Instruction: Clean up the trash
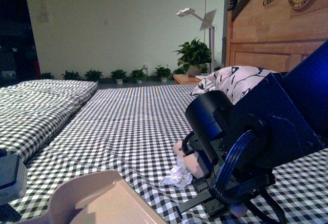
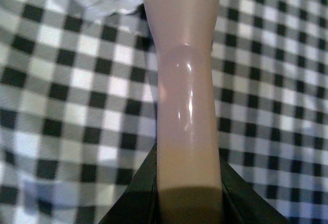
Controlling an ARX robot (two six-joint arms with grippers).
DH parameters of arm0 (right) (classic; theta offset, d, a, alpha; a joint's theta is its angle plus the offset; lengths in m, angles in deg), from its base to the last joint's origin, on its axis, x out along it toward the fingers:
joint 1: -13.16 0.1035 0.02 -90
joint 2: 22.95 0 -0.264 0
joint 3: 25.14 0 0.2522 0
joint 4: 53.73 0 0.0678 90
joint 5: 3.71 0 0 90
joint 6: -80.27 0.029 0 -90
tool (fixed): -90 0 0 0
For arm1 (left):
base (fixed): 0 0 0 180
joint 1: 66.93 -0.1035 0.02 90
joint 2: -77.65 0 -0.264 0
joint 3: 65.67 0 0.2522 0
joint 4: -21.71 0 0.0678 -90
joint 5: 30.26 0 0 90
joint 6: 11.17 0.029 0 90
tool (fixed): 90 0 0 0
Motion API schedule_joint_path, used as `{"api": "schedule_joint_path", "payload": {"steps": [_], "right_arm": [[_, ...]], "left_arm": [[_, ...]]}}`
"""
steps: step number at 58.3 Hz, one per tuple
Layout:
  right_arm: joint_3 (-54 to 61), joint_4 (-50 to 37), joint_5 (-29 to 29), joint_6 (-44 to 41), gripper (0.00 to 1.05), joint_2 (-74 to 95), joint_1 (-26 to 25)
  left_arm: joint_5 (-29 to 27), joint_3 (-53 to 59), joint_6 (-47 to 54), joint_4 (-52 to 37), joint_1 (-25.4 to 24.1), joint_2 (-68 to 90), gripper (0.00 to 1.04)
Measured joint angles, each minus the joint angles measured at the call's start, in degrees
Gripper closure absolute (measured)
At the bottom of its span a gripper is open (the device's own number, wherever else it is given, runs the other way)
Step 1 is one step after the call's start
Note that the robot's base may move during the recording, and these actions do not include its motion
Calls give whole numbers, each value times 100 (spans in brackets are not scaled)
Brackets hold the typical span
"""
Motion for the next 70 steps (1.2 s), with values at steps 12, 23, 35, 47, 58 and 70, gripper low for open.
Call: {"api": "schedule_joint_path", "payload": {"steps": [12,23,35,47,58,70], "right_arm": [[98,815,1845,597,85,-907,236],[140,807,2232,820,85,-1591,48],[337,431,1757,748,85,-1676,-369],[761,-509,970,439,85,-1676,-826],[1141,-1344,389,299,85,-1805,-1569],[1185,-1377,380,203,85,-2203,-2413]], "left_arm": [[-2,0,0,0,0,-2,41],[0,0,0,0,0,0,41],[0,0,0,0,0,0,41],[0,0,0,0,0,0,41],[-2,0,2,0,0,0,41],[68,7,-448,-632,-2,-72,41]]}}
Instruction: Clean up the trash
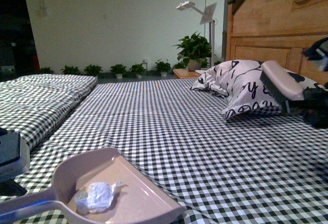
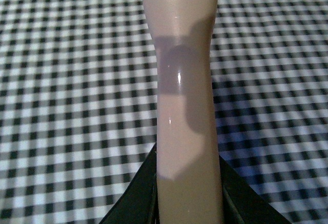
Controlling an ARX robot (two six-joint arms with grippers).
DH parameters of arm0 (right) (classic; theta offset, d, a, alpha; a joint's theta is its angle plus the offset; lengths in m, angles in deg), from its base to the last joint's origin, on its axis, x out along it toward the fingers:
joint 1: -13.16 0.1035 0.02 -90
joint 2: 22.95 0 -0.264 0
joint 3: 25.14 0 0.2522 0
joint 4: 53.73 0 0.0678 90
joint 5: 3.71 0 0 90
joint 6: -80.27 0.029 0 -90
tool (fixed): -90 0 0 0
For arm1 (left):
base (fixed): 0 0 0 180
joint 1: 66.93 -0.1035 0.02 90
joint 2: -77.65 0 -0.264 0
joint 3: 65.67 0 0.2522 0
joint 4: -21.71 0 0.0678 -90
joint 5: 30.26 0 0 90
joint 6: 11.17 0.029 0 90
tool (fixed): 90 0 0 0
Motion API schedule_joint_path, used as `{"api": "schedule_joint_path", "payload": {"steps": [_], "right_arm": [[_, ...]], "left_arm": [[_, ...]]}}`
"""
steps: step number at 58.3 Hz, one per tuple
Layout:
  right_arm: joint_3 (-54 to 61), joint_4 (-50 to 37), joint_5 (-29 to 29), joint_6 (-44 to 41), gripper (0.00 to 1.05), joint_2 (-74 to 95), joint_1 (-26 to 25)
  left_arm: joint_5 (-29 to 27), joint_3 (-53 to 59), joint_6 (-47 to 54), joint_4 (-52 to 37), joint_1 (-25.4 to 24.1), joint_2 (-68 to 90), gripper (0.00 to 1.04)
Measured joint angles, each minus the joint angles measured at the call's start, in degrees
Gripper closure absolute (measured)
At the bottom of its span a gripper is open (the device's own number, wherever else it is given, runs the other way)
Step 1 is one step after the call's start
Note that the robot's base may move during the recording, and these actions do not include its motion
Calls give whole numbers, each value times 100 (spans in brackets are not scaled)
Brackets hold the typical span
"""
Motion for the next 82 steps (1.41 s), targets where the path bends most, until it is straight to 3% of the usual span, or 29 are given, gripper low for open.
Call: {"api": "schedule_joint_path", "payload": {"steps": [18,23,32,52,64,82], "right_arm": [[297,-151,256,-236,85,-1134,-649],[503,-184,490,48,85,-1635,-848],[811,-184,997,555,85,-2481,-1204],[1196,251,2861,946,85,-4505,-2144],[1327,476,3722,1099,85,-5211,-2793],[1491,822,4068,1121,85,-5512,-3095]], "left_arm": [[-111,-2,-1683,-903,0,-903,41],[-892,7,-2675,-1668,28,-1244,41],[-1639,310,-3633,-2177,101,-1923,41],[-2192,1091,-4452,-1373,581,-4004,41],[-2232,1285,-4553,-780,649,-4986,41],[-2181,1491,-4682,-492,649,-5622,41]]}}
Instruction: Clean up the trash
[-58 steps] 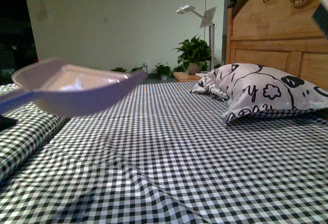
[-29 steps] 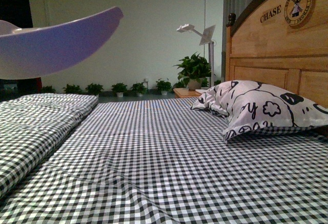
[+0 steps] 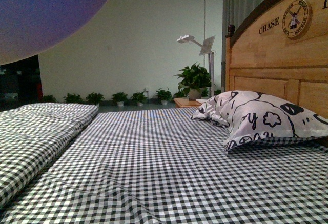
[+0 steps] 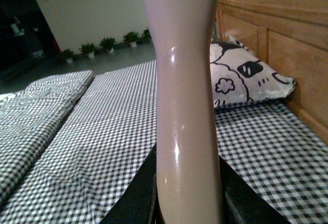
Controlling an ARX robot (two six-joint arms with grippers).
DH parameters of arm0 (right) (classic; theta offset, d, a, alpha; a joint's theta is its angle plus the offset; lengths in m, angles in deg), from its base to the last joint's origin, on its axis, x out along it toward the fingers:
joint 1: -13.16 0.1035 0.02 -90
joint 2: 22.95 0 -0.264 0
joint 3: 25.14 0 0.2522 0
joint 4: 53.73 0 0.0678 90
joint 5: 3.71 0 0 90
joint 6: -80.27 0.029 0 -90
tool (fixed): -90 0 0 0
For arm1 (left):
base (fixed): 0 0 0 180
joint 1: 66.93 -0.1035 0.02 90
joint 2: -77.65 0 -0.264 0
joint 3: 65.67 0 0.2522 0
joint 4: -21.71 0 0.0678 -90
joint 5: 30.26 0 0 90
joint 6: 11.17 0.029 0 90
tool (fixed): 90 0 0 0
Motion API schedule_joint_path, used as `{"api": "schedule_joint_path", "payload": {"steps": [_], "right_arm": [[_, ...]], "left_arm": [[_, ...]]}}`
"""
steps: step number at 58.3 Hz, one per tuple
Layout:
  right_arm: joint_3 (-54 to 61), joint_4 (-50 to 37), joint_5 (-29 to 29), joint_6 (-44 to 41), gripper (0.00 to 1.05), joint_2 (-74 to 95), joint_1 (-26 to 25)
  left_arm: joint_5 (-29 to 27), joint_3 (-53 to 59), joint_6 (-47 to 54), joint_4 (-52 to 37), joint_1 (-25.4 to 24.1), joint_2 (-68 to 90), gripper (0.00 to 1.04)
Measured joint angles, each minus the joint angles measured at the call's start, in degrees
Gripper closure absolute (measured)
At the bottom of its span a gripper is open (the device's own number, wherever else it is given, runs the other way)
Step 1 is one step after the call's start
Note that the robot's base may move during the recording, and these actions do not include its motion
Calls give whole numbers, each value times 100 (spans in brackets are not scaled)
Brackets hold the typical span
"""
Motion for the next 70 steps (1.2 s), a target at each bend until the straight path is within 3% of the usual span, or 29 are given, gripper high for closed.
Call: {"api": "schedule_joint_path", "payload": {"steps": [70], "right_arm": [[2,17,-9,-24,85,2,0]], "left_arm": [[-2,22,-26,0,0,-2,41]]}}
